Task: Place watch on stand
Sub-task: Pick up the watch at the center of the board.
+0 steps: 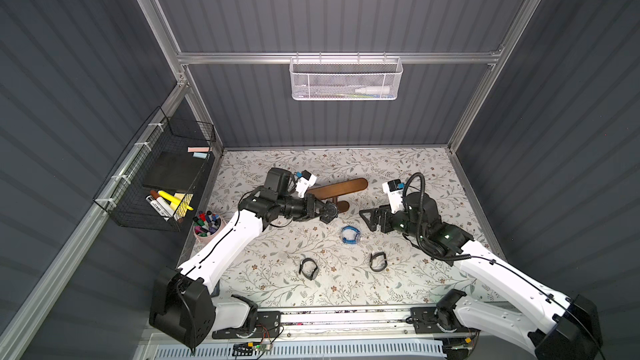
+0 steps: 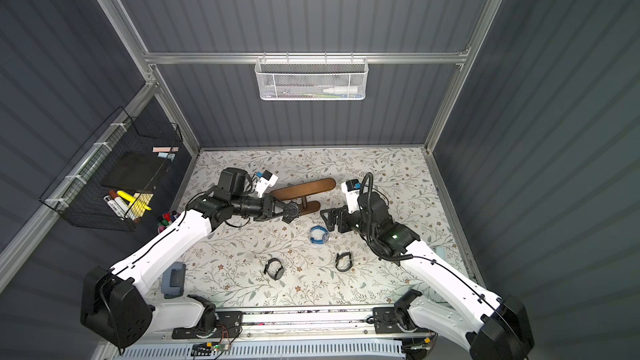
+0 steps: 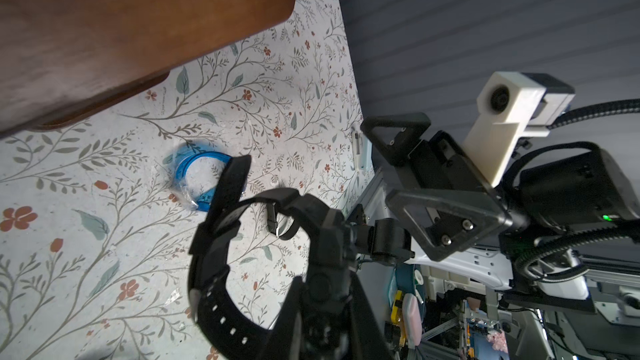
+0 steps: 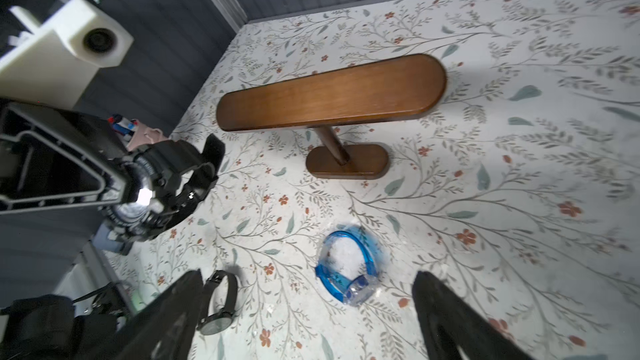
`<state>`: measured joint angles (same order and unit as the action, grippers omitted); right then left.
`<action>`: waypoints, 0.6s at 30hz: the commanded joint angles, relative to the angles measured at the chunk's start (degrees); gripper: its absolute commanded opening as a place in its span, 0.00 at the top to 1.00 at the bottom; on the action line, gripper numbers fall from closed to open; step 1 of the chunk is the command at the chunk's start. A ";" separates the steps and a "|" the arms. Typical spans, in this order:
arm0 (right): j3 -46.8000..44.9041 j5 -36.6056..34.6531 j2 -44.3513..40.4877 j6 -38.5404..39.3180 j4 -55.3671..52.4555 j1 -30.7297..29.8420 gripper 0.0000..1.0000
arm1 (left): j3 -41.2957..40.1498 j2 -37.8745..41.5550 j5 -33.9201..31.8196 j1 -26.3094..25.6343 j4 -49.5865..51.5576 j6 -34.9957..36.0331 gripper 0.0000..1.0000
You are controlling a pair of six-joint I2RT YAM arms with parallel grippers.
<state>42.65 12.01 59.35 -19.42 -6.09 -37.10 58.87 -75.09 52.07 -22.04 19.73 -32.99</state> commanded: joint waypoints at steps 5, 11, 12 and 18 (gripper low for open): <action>-0.54 11.05 1.51 4.36 9.30 -1.93 0.15 | -4.37 2.60 9.17 2.36 -19.72 -18.49 0.99; -1.17 9.02 3.11 7.00 12.15 -2.31 0.19 | -5.06 4.17 10.23 2.54 -24.96 -25.26 0.98; -1.26 8.23 3.35 7.15 12.76 -2.33 0.19 | -5.08 4.48 10.16 2.53 -24.67 -25.34 0.98; 1.08 3.99 6.42 9.37 15.12 -2.34 0.21 | -6.33 5.33 10.01 2.54 -26.04 -26.82 0.99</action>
<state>42.30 18.41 64.66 -12.40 6.44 -39.33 53.71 -71.11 60.58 -19.86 -3.36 -57.65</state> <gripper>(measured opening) 0.794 0.184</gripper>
